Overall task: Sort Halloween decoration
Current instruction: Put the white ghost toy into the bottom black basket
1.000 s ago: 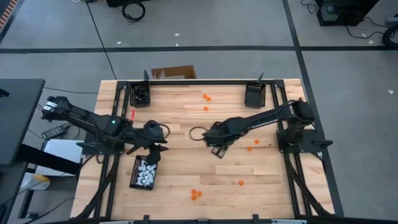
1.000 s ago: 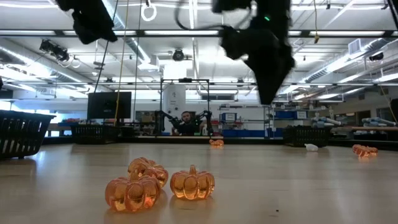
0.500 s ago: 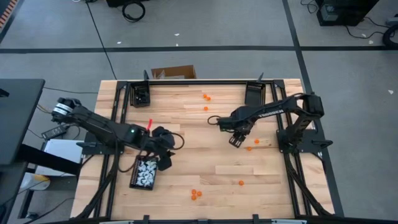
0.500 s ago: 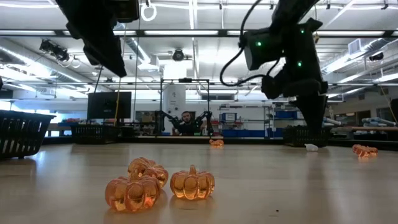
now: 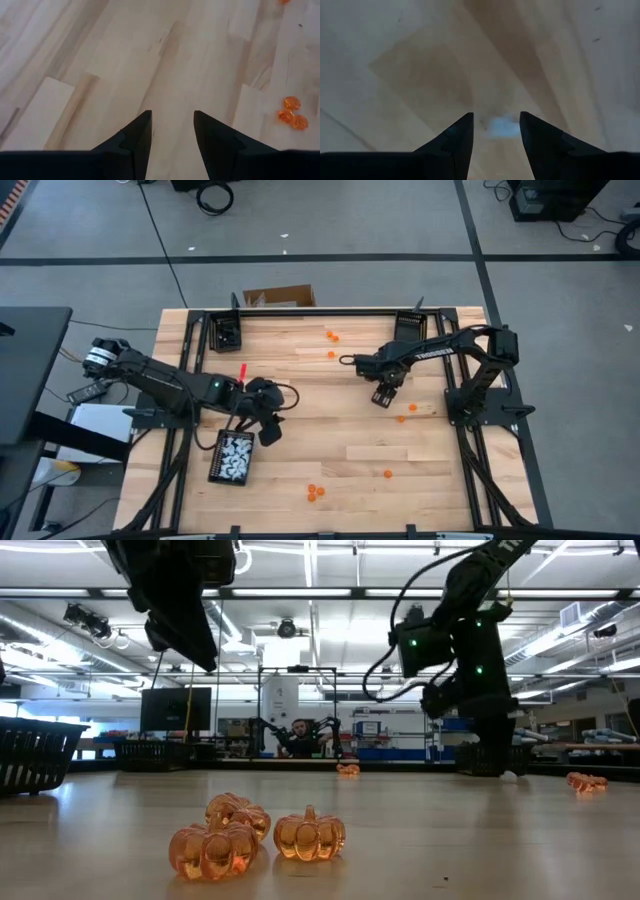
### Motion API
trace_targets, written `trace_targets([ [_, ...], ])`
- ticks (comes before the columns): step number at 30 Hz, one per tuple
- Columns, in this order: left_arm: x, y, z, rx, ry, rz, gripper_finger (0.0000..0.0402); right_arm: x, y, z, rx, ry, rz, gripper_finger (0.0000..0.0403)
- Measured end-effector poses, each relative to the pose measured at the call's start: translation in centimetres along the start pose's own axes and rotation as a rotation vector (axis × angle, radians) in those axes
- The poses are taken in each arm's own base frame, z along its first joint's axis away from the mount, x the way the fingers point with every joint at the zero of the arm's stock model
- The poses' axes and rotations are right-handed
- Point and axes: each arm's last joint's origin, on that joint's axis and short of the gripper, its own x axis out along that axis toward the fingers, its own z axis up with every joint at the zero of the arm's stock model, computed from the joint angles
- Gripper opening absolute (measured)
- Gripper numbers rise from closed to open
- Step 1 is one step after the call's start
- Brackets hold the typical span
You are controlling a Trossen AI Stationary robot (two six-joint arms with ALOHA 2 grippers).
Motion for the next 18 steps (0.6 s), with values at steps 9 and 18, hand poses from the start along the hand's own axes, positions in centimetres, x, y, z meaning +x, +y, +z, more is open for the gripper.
trace_targets([
  [9, 0.3, 1.2, 0.8, -0.019, -0.012, 0.032, 0.0155, 1.4, -0.7, -0.6, 0.003, 0.04, 0.051, 0.0167],
  [18, 0.5, 2.2, 1.3, -0.045, -0.019, 0.059, 0.0155, 0.5, -0.6, -0.1, 0.181, 0.041, 0.048, 0.0167],
])
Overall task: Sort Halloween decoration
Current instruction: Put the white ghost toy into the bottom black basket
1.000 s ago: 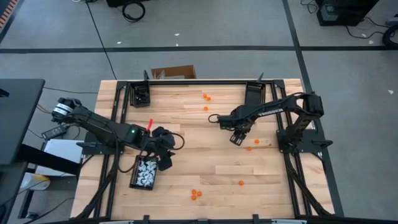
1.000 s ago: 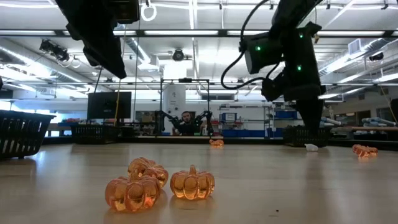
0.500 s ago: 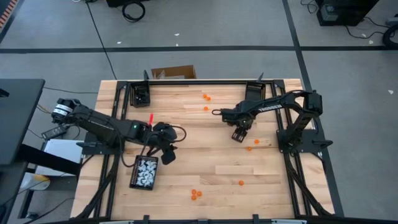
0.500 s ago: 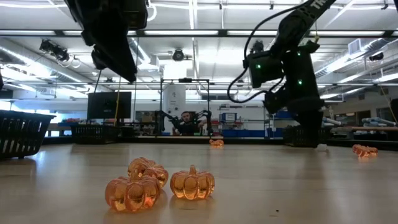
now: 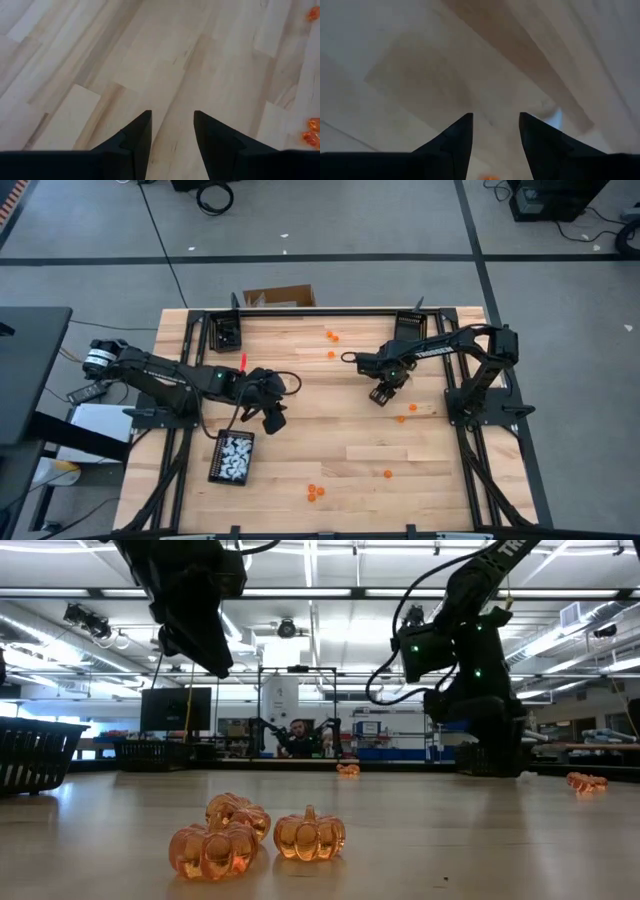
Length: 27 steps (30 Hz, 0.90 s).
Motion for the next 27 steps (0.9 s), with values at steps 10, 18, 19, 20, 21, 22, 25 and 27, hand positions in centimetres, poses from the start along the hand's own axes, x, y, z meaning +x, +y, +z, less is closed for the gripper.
trace_targets([
  [10, 0.1, 0.2, 0.1, 0.054, 0.016, -0.024, 0.0155, -0.4, -0.6, 0.2, 0.324, 0.006, -0.035, 0.0167],
  [18, 0.2, 0.8, 0.4, 0.044, 0.029, -0.036, 0.0155, 0.1, -1.7, 0.1, 0.453, 0.02, -0.078, 0.0167],
  [19, 0.2, 0.8, 0.4, 0.043, 0.029, -0.036, 0.0155, 0.3, -1.9, 0.1, 0.473, 0.023, -0.079, 0.0167],
  [20, 0.2, 0.8, 0.4, 0.043, 0.028, -0.036, 0.0155, 0.5, -2.1, 0.1, 0.492, 0.026, -0.079, 0.0167],
  [21, 0.2, 0.8, 0.5, 0.05, 0.028, -0.036, 0.0155, 0.7, -2.2, 0.0, 0.505, 0.032, -0.077, 0.0167],
  [22, 0.2, 0.8, 0.4, 0.063, 0.028, -0.037, 0.0155, 0.8, -2.3, -0.1, 0.517, 0.041, -0.078, 0.0167],
  [25, 0.2, 0.8, 0.4, 0.091, 0.028, -0.038, 0.0155, 1.3, -2.6, -0.4, 0.546, 0.059, -0.061, 0.0167],
  [27, 0.2, 0.9, 0.5, 0.1, 0.027, -0.036, 0.0155, 1.5, -2.6, -0.5, 0.552, 0.057, -0.054, 0.0167],
])
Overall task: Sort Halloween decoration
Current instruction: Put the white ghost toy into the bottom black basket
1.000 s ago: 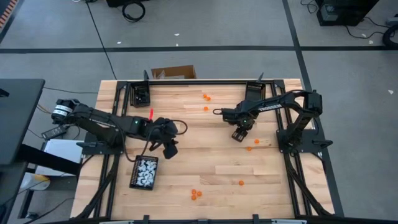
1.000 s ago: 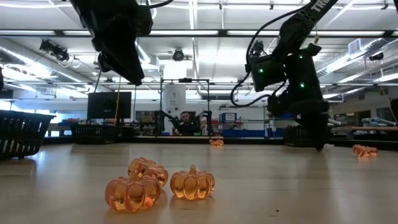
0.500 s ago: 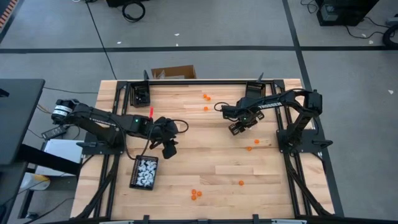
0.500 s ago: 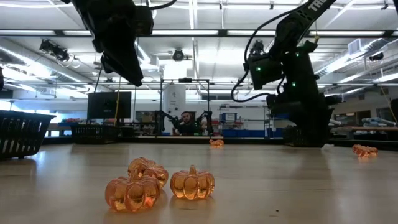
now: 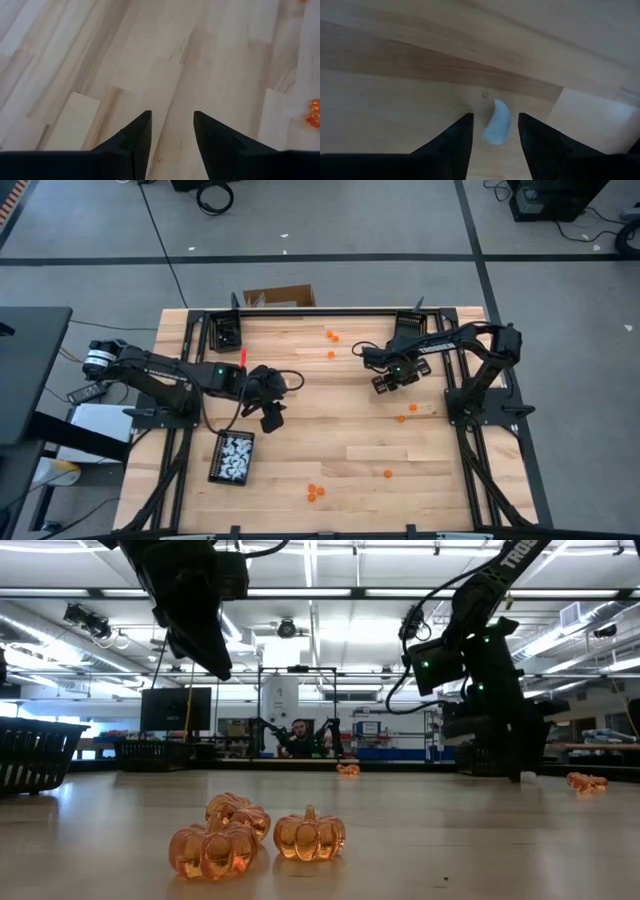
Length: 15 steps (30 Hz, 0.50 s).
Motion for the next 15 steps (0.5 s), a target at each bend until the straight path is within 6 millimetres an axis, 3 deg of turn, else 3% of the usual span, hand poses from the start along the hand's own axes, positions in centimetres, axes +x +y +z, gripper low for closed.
trace_targets([
  [7, 0.1, 0.9, 0.4, -0.018, 0.003, 0.004, 0.0155, 0.2, 0.2, 0.0, -0.001, 0.015, 0.032, 0.0153],
  [15, 0.2, 1.3, 0.4, -0.033, 0.032, -0.03, 0.0155, 0.2, 0.4, 0.0, -0.021, 0.04, 0.068, 0.0046],
])
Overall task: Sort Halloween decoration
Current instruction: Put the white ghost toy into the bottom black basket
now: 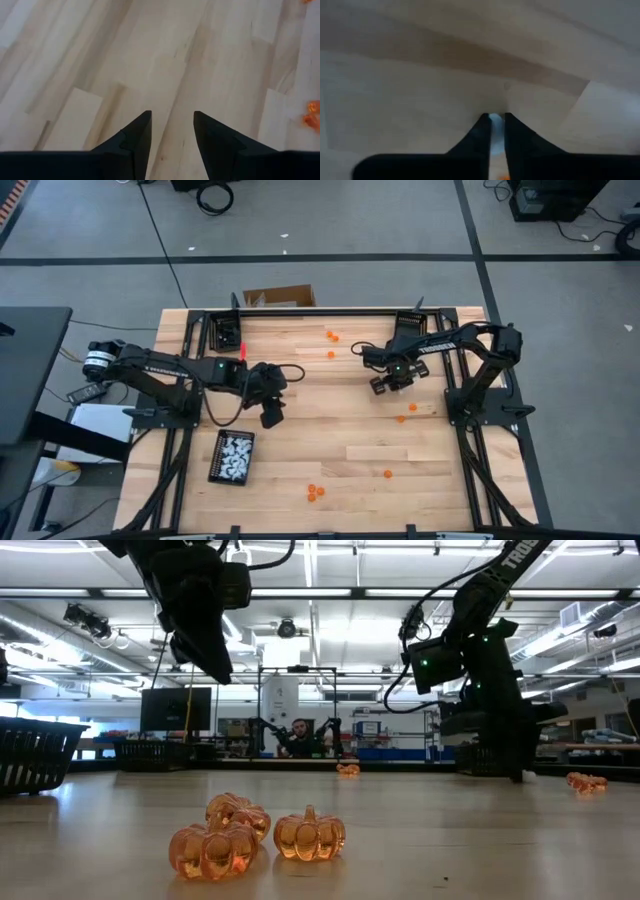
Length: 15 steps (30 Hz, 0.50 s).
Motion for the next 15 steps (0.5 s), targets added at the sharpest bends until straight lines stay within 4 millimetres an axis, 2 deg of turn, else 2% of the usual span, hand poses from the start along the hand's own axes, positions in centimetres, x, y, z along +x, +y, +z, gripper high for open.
trace_targets([
  [2, 0.0, 0.0, -0.2, 0.002, 0.03, -0.016, 0.0155, -0.1, 0.2, -0.1, -0.006, 0.011, 0.011, 0.0022],
  [5, -0.6, 0.2, -1.0, 0.004, 0.107, -0.031, 0.0155, -0.7, 1.2, -0.4, -0.036, -0.011, 0.035, 0.0012],
  [10, -2.5, 1.0, -2.5, 0.004, 0.216, 0.012, 0.0155, -2.8, 4.7, -0.7, -0.076, -0.13, 0.21, 0.001],
  [15, -5.6, 1.8, -3.8, -0.063, 0.241, 0.032, 0.0155, -5.4, 9.1, -1.8, -0.091, -0.254, 0.512, 0.0003],
])
